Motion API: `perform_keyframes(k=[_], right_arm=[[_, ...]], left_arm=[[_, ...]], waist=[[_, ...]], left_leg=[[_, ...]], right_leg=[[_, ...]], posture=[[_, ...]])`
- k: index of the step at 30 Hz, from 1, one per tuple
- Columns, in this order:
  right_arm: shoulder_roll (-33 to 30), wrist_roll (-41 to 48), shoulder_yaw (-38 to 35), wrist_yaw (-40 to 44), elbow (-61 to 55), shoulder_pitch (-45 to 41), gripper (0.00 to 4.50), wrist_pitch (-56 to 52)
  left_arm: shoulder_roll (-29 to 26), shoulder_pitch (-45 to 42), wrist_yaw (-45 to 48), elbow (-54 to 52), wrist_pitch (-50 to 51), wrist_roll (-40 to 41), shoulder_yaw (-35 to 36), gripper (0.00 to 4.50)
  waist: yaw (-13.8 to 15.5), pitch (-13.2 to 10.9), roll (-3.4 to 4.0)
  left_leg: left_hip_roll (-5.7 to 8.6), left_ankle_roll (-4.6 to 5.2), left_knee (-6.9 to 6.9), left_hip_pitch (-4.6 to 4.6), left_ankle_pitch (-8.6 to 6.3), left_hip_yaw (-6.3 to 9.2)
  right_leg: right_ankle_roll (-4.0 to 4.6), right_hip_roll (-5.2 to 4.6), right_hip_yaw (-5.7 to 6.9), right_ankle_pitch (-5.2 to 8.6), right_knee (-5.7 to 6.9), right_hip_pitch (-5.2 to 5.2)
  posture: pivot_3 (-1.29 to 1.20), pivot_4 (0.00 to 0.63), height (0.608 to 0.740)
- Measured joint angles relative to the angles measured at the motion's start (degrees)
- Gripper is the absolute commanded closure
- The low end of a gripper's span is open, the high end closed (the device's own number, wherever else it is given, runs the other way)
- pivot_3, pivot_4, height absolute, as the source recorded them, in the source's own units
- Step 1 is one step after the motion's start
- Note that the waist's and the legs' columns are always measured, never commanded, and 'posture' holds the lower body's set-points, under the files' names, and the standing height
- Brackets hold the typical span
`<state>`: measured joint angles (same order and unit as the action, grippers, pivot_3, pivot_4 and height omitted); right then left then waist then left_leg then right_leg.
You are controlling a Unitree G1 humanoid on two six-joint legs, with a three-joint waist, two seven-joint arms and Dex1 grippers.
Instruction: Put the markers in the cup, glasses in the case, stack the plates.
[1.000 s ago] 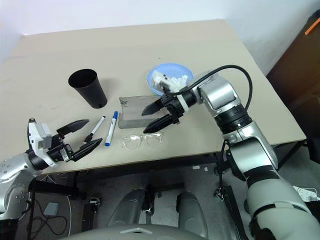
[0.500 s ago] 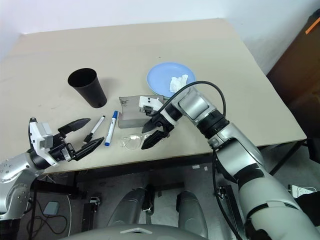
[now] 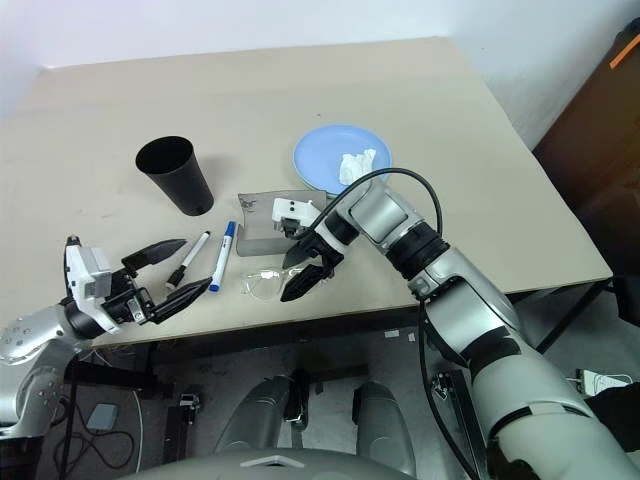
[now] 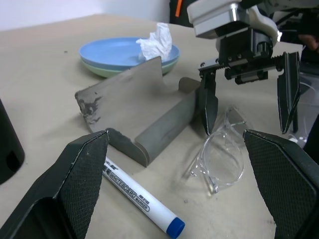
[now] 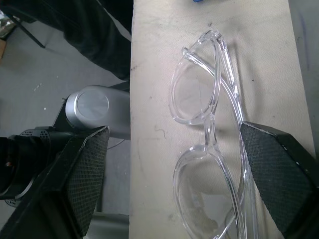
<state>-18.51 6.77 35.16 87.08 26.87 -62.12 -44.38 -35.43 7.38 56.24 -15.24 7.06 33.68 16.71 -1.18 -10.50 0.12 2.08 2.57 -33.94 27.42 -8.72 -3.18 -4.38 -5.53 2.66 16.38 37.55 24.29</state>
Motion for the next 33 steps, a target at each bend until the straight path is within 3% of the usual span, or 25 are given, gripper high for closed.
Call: perform_keyframes(k=[7, 10, 12, 16, 27, 33], right_arm=[[0.95, -1.11, 0.26, 0.0, 0.18, -0.06, 2.87, 1.21], [1.53, -1.63, 0.31, 0.0, 0.52, -0.27, 2.87, 1.54], [1.72, -2.03, 0.32, 0.0, 0.92, -0.38, 3.19, 1.73], [1.81, -2.19, 0.29, 0.17, 2.1, -0.83, 4.43, 2.54], [1.39, -1.91, -0.16, 1.29, 2.03, -2.3, 4.47, 2.6], [-0.78, 1.14, -5.49, 3.25, -0.02, -7.0, 4.47, 2.25]], left_arm=[[0.15, 0.0, -0.2, 0.01, -0.06, -0.35, -0.14, 0.0], [0.2, 0.0, -0.47, -0.01, -0.06, -0.5, -0.14, 0.0], [0.21, 0.0, -0.62, -0.08, -0.05, -0.51, -0.14, 0.0], [0.22, 0.09, -1.39, -0.72, 0.03, -0.52, -0.15, 0.0], [0.24, -0.03, -1.24, -0.57, 0.12, -0.52, -0.22, 0.0], [0.34, -0.39, -0.4, 0.67, -0.26, -0.54, -0.2, 0.0]], waist=[[-0.01, 0.0, 0.0], [0.0, 0.0, 0.0], [0.01, 0.0, 0.0], [-0.01, 0.0, 0.0], [0.06, 0.0, 0.0], [0.04, 0.0, 0.0]], left_leg=[[0.0, 0.0, -0.01, 0.0, 0.0, 0.0], [0.0, -0.01, -0.02, 0.0, 0.01, 0.0], [0.0, -0.01, -0.02, -0.01, 0.01, 0.0], [0.0, -0.02, -0.05, -0.01, 0.01, 0.0], [0.0, -0.05, -0.11, -0.06, 0.03, 0.0], [0.0, -0.06, -0.12, -0.05, 0.04, 0.01]], right_leg=[[-0.01, 0.0, 0.0, -0.01, 0.01, 0.0], [-0.02, 0.01, 0.0, -0.01, 0.03, 0.0], [-0.02, 0.0, 0.0, -0.01, 0.04, 0.0], [-0.02, 0.01, 0.0, -0.01, 0.08, 0.0], [0.11, -0.01, -0.01, 0.01, 0.41, 0.1], [0.16, -0.01, -0.03, 0.01, 0.43, 0.14]], posture=[[0.0, 0.15, 0.712], [0.0, 0.15, 0.712], [0.0, 0.15, 0.712], [0.0, 0.15, 0.712], [0.0, 0.15, 0.712], [0.0, 0.15, 0.712]])
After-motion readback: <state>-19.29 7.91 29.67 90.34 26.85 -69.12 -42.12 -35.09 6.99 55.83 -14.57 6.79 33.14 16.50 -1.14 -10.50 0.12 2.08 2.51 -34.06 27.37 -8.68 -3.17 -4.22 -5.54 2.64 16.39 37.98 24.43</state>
